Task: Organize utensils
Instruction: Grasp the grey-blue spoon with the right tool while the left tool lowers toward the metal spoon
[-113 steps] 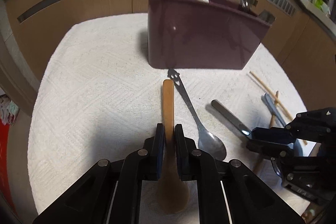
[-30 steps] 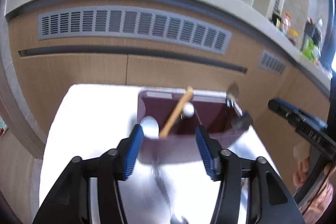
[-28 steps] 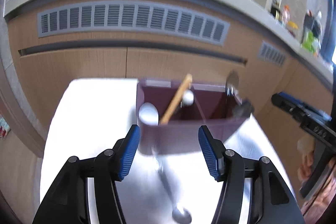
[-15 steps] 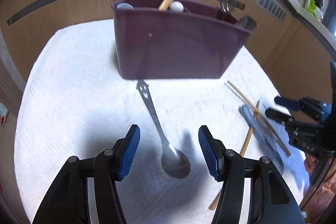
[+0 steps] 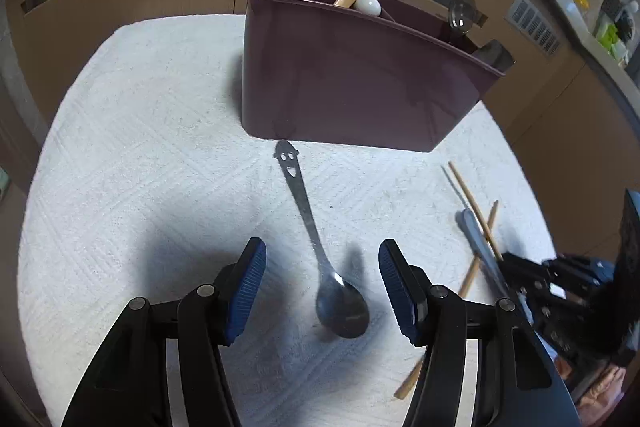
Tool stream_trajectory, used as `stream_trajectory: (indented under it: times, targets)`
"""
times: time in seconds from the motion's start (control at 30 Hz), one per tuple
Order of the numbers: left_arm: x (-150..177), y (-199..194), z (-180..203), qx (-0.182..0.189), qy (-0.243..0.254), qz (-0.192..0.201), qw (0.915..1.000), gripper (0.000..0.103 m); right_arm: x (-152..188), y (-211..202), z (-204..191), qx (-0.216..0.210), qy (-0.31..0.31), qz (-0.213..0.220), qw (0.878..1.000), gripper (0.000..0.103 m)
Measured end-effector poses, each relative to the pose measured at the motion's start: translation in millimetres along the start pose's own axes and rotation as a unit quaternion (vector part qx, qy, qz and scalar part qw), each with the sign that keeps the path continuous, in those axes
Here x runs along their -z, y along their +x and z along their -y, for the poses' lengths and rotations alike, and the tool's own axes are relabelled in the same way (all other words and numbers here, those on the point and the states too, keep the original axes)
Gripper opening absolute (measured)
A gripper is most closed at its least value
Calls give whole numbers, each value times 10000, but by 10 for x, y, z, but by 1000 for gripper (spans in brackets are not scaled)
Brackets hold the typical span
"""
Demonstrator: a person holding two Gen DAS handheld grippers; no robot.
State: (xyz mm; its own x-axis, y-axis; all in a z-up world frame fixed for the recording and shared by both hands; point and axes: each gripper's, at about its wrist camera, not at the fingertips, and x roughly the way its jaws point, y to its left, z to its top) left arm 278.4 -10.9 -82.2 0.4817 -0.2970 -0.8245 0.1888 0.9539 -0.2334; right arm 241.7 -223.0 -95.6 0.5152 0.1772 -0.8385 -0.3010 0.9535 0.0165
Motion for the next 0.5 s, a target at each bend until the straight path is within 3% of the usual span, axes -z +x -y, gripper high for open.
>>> stream_trajectory:
  times: [0.13,0.27,0.4,0.5]
  targets:
    - [12,12,109,-261,276,-79,9992,59,109,-60,-87,-402,40,-2,9992,6]
    - [112,10,224,-382,495,-107,9980,59,203,-107,-66,-531,156,29,9985,6]
    - [210,-19,267,-477,515,-4,9975,59,275,-193,-40,-316,197,209,9991,7]
    - [283,-43,283,-600,440,188,9971,59,286,-275,8,-75,231,427,9988,15]
